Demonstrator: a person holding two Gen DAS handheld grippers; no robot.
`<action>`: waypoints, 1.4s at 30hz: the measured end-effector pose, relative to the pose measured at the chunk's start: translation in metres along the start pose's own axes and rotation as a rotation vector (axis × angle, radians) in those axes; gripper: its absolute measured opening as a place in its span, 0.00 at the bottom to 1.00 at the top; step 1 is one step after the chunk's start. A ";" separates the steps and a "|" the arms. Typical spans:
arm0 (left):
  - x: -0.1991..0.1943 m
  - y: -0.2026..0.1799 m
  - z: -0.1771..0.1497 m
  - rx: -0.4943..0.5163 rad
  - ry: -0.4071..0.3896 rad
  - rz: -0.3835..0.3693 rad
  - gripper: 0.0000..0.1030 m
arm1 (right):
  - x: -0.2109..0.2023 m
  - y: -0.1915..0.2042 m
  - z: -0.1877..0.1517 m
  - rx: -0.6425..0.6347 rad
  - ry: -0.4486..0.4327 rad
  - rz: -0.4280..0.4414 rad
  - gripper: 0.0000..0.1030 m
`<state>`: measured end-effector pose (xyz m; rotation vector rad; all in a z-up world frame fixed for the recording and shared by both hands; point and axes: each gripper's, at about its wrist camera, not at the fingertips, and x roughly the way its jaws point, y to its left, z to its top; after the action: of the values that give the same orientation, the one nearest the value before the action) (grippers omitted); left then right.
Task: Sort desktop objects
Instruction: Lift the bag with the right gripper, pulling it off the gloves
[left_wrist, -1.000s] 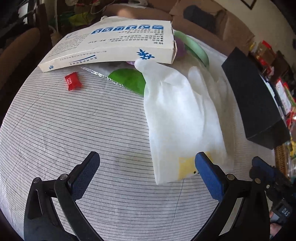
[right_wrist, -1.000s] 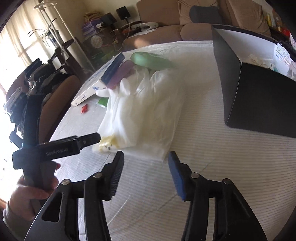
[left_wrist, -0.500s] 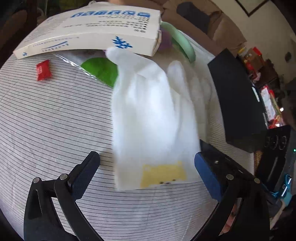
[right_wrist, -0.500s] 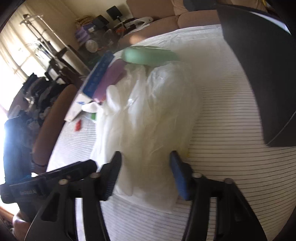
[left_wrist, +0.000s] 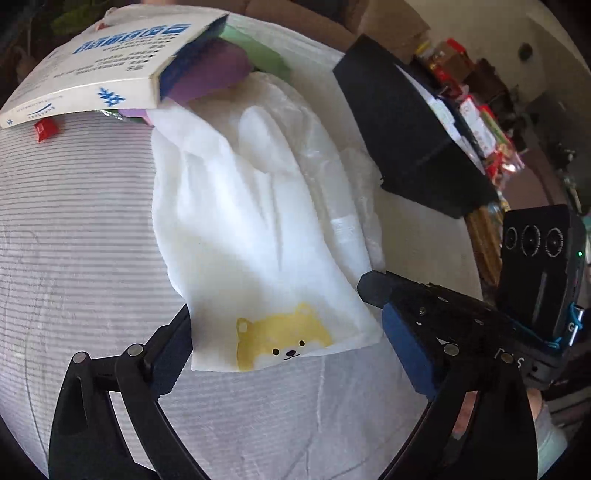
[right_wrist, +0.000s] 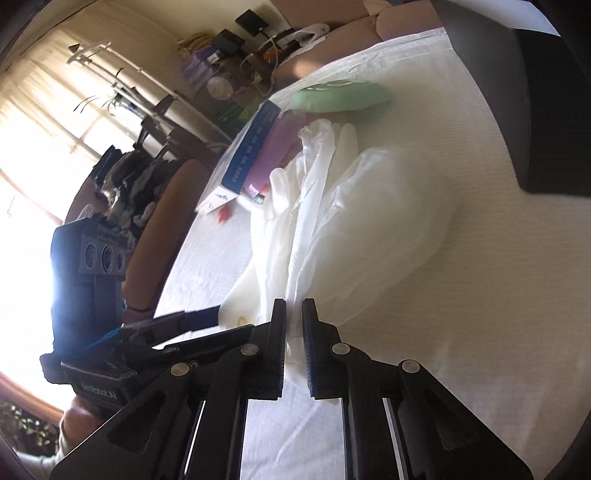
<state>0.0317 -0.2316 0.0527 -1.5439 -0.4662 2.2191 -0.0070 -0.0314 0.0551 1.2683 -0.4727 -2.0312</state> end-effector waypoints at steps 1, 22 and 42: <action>-0.003 -0.009 -0.008 0.019 0.005 -0.018 0.93 | -0.010 0.000 -0.008 0.002 0.005 0.007 0.09; 0.030 -0.172 -0.117 0.088 0.202 -0.177 0.95 | -0.183 -0.057 -0.106 0.051 -0.016 -0.285 0.08; 0.019 -0.048 -0.090 -0.131 0.044 0.011 0.98 | -0.150 -0.083 -0.150 0.403 -0.141 0.003 0.46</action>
<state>0.1166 -0.1763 0.0303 -1.6606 -0.6018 2.1968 0.1394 0.1408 0.0308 1.3517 -0.9891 -2.0982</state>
